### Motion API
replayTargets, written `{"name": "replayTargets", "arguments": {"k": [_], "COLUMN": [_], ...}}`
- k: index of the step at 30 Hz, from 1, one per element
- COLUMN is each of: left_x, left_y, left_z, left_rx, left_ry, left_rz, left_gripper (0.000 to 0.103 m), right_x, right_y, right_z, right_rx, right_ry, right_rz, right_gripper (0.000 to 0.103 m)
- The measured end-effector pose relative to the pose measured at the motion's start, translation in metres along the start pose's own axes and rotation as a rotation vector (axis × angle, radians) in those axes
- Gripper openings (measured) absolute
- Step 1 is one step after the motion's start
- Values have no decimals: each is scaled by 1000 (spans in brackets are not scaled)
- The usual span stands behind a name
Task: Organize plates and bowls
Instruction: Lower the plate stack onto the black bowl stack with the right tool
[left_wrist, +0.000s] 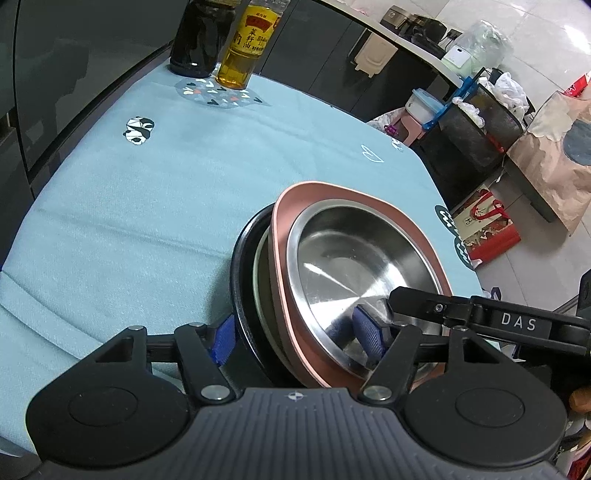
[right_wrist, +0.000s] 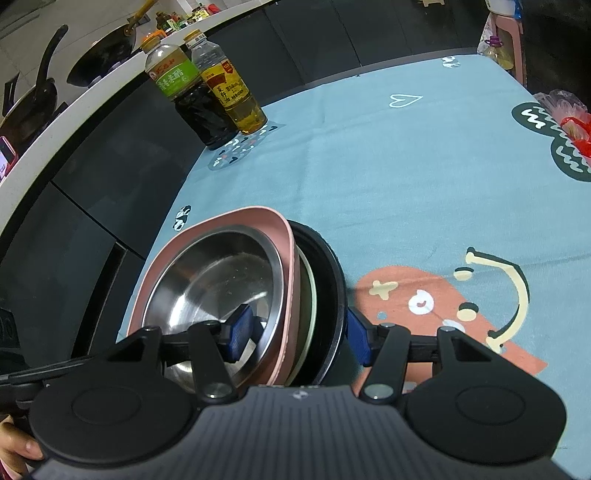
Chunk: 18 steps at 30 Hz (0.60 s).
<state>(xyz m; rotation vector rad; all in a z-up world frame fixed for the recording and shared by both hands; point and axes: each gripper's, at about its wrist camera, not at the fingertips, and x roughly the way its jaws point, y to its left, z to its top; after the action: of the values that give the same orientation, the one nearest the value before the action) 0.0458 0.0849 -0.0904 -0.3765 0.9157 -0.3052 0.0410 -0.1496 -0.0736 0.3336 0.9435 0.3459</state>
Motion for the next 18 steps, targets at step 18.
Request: {"name": "replayTargets", "arguments": {"k": [18], "left_x": [-4], "left_y": [-16], "left_z": [6], "left_rx": [41], "left_ry": [-18], "left_rz": [34], "left_gripper": [59], "right_x": [-5], "right_y": [11], "right_z": [-1], "right_rx": [-51], "right_ry": [-56], "right_rz": [-51], "right_gripper": [47]}}
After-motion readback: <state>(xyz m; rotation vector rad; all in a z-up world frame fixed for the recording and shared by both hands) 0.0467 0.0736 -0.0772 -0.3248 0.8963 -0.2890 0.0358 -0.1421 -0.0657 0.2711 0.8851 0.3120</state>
